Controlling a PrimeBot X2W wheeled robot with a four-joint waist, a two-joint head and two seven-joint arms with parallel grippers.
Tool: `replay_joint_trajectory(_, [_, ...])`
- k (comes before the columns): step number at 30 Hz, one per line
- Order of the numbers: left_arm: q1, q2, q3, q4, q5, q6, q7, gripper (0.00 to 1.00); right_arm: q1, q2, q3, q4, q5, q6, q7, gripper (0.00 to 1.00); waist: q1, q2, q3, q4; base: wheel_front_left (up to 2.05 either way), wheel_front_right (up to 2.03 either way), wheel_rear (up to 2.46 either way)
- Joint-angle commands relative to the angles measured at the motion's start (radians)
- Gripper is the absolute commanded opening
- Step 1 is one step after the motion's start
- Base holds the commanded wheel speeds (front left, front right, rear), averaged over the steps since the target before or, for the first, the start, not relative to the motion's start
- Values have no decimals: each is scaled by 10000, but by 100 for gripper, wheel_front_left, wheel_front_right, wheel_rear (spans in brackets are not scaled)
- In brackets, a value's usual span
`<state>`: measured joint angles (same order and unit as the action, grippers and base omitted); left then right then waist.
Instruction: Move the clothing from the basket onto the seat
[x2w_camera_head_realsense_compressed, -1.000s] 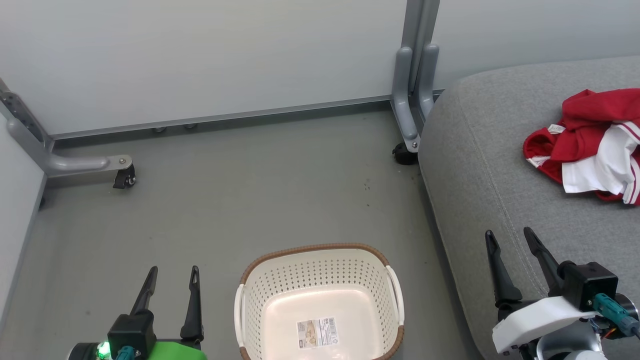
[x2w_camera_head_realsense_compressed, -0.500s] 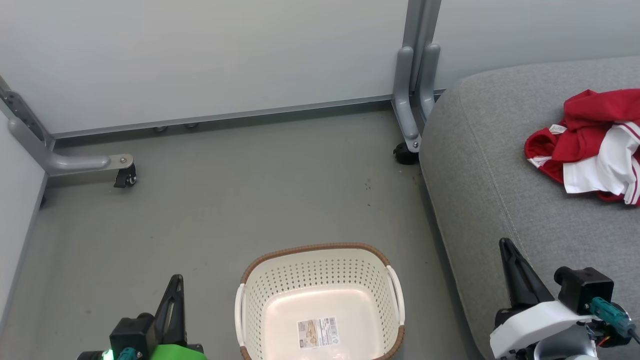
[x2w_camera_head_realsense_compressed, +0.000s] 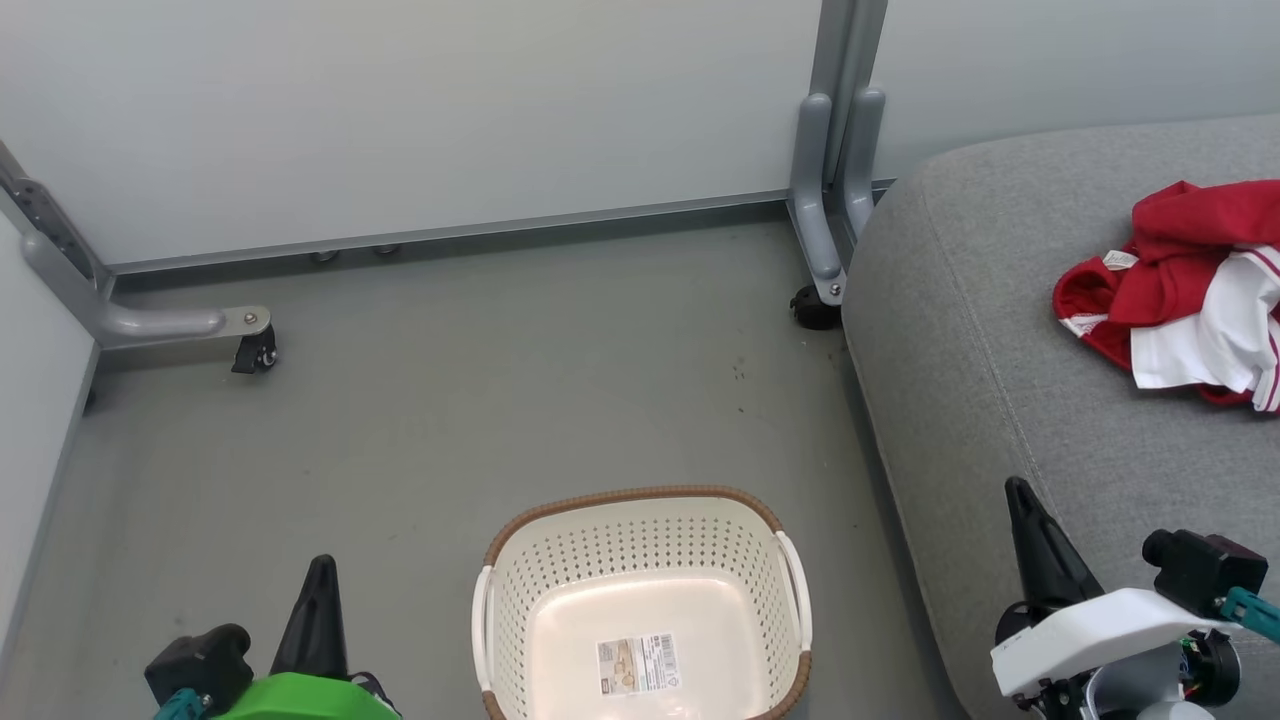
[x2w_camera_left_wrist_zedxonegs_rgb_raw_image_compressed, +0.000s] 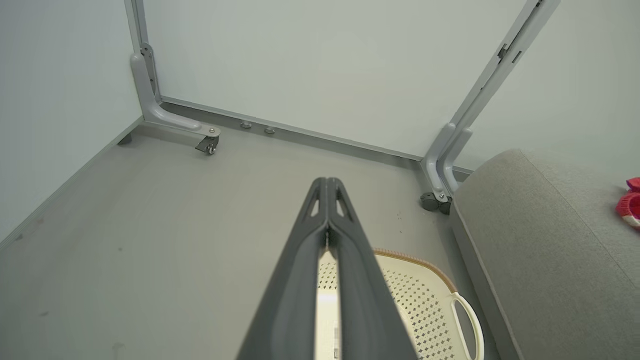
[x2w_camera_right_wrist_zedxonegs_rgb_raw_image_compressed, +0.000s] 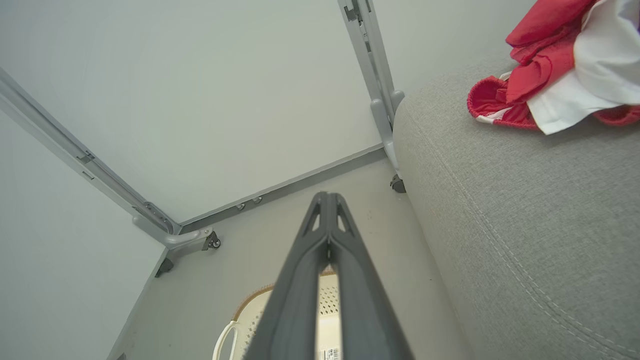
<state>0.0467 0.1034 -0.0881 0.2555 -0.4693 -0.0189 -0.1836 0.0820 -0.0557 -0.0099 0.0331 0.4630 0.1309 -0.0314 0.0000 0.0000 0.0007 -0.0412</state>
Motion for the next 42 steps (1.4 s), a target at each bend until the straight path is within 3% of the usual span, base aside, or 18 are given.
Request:
replay_joint_trajectory(1, [-369, -17, 139, -171, -436, -66, 100, 0, -304, -111, 1, -57, 462, 0, 23, 0, 0, 0, 0, 6, 0, 0, 0])
replay_joint_trajectory(42, [-1014, -275, 1096, -162, -5923, -609, 1543, 0, -1131, -265, -220, 1000, 6226, 0, 485, 0, 0, 0, 10, 159, 0, 0, 0])
